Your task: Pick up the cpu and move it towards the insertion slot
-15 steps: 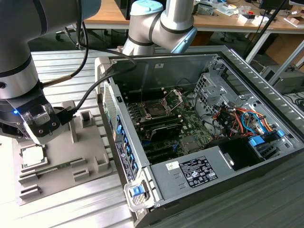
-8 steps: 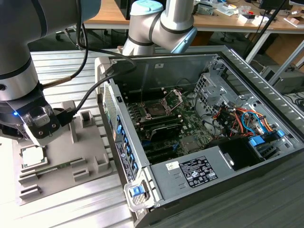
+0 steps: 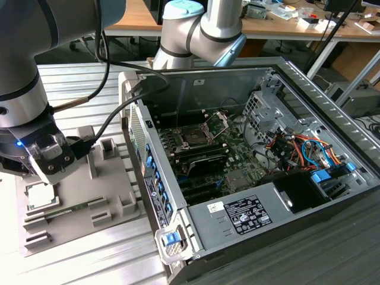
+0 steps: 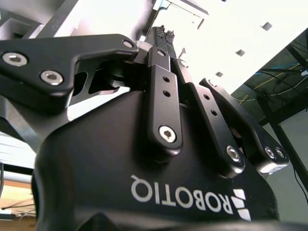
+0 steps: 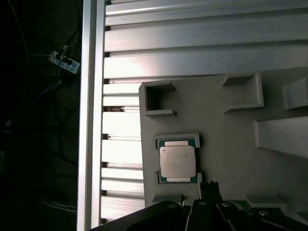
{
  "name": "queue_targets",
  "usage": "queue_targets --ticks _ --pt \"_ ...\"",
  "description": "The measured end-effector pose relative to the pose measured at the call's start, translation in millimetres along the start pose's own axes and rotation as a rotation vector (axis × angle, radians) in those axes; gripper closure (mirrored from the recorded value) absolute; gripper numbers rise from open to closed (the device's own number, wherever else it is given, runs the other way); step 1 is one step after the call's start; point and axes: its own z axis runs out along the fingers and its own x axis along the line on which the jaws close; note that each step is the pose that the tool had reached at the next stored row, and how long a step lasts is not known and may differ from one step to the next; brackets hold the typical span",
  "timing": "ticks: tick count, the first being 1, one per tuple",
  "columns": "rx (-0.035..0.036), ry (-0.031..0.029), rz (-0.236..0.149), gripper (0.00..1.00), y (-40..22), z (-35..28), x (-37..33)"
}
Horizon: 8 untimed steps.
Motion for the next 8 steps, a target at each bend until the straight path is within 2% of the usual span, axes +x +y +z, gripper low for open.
queue_targets --ticks 8 --pt "0.0 0.0 0.0 0.89 -0.9 1.1 0.5"
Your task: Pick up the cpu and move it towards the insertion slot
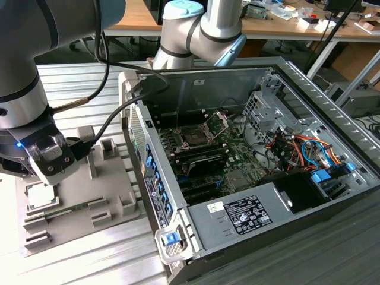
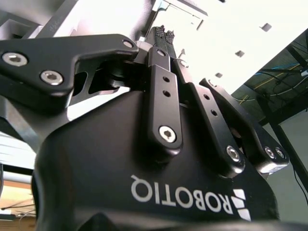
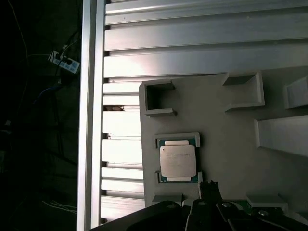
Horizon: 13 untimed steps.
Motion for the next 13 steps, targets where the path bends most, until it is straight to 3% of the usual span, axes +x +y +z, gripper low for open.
queue_targets --ticks 13 --pt "0.0 0.0 0.0 0.89 -2.0 2.4 1.2"
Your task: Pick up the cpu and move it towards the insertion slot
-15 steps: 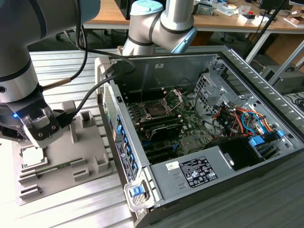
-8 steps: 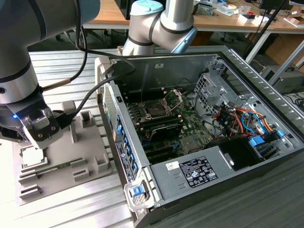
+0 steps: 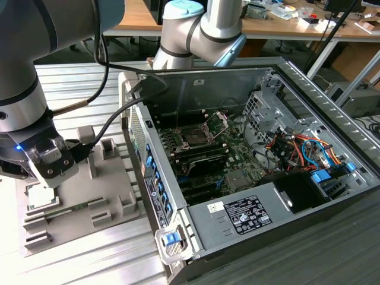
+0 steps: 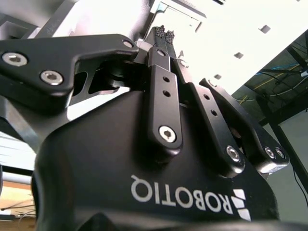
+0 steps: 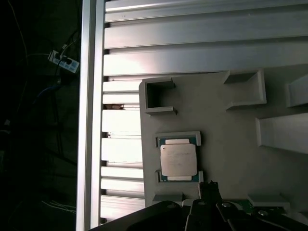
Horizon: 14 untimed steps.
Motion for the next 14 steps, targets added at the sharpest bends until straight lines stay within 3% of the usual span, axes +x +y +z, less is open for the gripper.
queue_targets --ticks 14 --pt "-0.0001 -0.0001 0.0 0.89 -1.1 2.3 1.2"
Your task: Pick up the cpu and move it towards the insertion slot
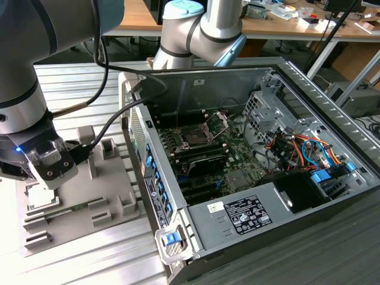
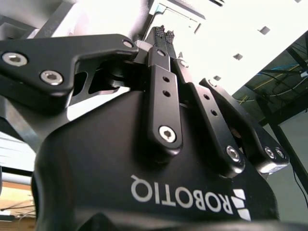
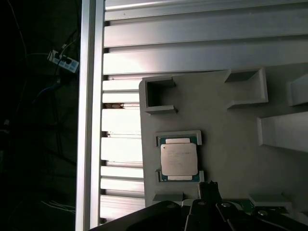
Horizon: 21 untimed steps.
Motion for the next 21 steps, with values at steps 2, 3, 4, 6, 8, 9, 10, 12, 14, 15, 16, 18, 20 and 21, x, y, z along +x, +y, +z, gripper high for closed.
queue_targets --ticks 2,3,4,6,8,9,10,12,14,15,16,18,20,21 --pt "0.0002 0.0002 0.0 0.89 0.0 0.2 1.3" --pt "0.0001 0.0002 0.0 0.89 0.0 0.4 1.8" --pt "0.0001 0.0001 0.0 0.89 0.0 0.7 2.4" --pt "0.0 0.0 0.0 0.89 0.0 1.3 3.3" --pt "0.0002 0.0002 0.0 0.89 0.0 1.9 3.7" --pt "0.0003 0.0003 0.0 0.89 0.0 2.2 3.9" --pt "0.0002 0.0003 0.0 0.89 0.0 2.5 3.9" --pt "0.0002 0.0002 0.0 0.89 -0.1 3.1 3.9" --pt "0.0001 0.0002 0.0 0.89 -0.1 3.6 3.9" --pt "0.0002 0.0002 0.0 0.89 -0.1 3.8 3.9" --pt "0.0002 0.0002 0.0 0.89 -0.1 4.0 3.9" --pt "0.0002 0.0002 0.0 0.89 -0.1 4.5 3.9" --pt "0.0001 0.0002 0.0 0.89 -0.2 5.1 4.0" --pt "0.0001 0.0002 0.0 0.89 -0.2 5.3 4.0"
